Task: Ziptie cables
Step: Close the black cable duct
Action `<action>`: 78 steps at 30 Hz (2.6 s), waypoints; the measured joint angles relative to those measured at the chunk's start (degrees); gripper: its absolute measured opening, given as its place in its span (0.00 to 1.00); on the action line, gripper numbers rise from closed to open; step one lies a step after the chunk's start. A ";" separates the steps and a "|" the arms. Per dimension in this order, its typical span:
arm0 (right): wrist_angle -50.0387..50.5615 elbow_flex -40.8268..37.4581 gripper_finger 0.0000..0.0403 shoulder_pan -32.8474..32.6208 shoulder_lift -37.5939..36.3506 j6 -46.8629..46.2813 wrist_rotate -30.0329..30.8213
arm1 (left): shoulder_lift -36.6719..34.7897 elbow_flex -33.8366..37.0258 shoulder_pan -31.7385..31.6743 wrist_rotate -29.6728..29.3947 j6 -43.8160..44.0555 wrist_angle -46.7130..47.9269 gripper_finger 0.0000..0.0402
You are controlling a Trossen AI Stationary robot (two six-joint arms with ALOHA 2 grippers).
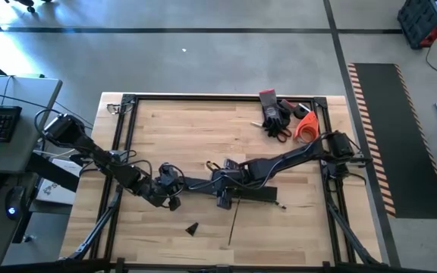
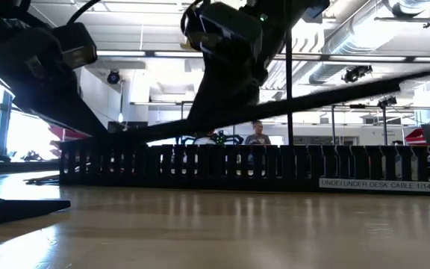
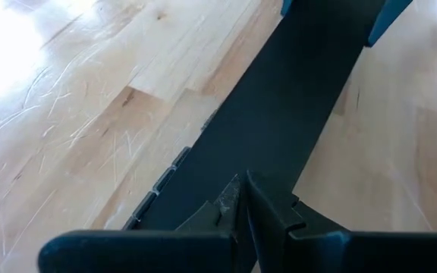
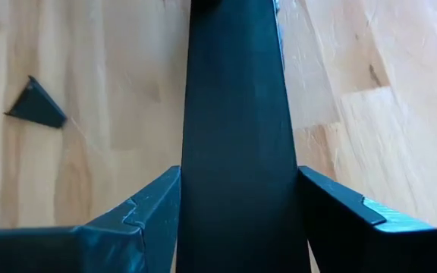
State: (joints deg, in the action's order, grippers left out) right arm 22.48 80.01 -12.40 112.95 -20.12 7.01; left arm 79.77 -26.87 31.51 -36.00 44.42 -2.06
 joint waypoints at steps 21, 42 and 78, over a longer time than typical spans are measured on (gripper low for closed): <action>-3.83 -3.39 0.05 0.02 1.68 2.13 0.26 | -2.37 -1.57 -0.59 2.19 -5.17 -3.39 0.00; 21.86 -11.31 0.55 -10.40 -14.92 4.64 0.66 | 1.06 -0.15 -1.16 1.01 -1.07 -3.06 0.00; 14.90 -26.45 0.73 -12.27 -24.46 -1.85 -9.42 | -0.66 -0.48 -0.35 0.71 -3.10 -5.29 0.00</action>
State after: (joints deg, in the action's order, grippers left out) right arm 37.38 53.56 -24.67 88.50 -21.97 -2.41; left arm 79.11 -27.35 31.16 -35.29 41.32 -7.35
